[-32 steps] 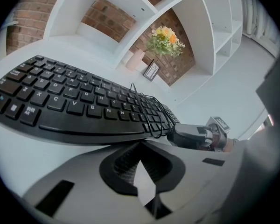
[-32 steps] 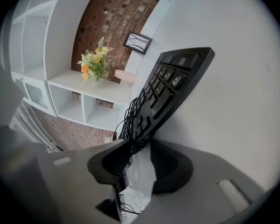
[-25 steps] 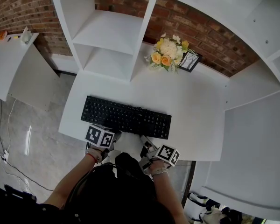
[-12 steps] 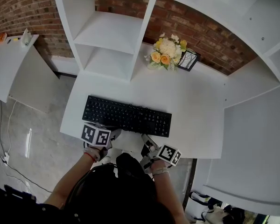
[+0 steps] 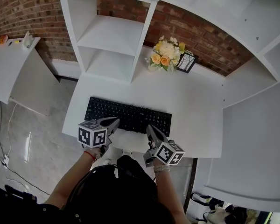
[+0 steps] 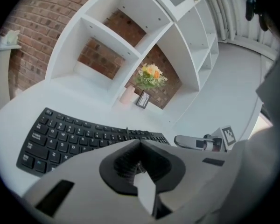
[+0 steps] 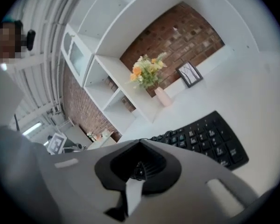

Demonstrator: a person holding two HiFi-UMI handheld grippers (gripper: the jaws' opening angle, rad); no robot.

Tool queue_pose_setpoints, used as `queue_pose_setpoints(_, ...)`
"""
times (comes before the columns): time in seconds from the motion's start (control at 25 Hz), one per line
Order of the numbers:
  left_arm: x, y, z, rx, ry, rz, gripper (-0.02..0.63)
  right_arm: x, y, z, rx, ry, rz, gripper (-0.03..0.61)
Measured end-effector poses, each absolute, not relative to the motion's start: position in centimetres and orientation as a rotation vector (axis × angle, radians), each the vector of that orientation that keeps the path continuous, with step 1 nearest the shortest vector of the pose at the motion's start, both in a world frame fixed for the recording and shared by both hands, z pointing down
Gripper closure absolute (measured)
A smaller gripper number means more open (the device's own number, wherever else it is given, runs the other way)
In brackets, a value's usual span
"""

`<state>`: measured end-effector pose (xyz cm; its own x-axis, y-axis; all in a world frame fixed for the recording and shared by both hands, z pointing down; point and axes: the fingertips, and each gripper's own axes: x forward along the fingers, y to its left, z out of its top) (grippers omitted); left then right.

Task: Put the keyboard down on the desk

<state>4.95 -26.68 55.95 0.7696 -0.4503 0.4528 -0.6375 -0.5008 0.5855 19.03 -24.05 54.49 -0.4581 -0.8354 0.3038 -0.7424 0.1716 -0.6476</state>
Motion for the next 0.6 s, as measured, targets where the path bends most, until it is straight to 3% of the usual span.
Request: queue_pose_setpoints(0.6,1.6,-29.7,48.3,2.415,-1.067,0.112,0.621,19.8,-25.4,46.4,-1.755,2.534,-0.539,0.577)
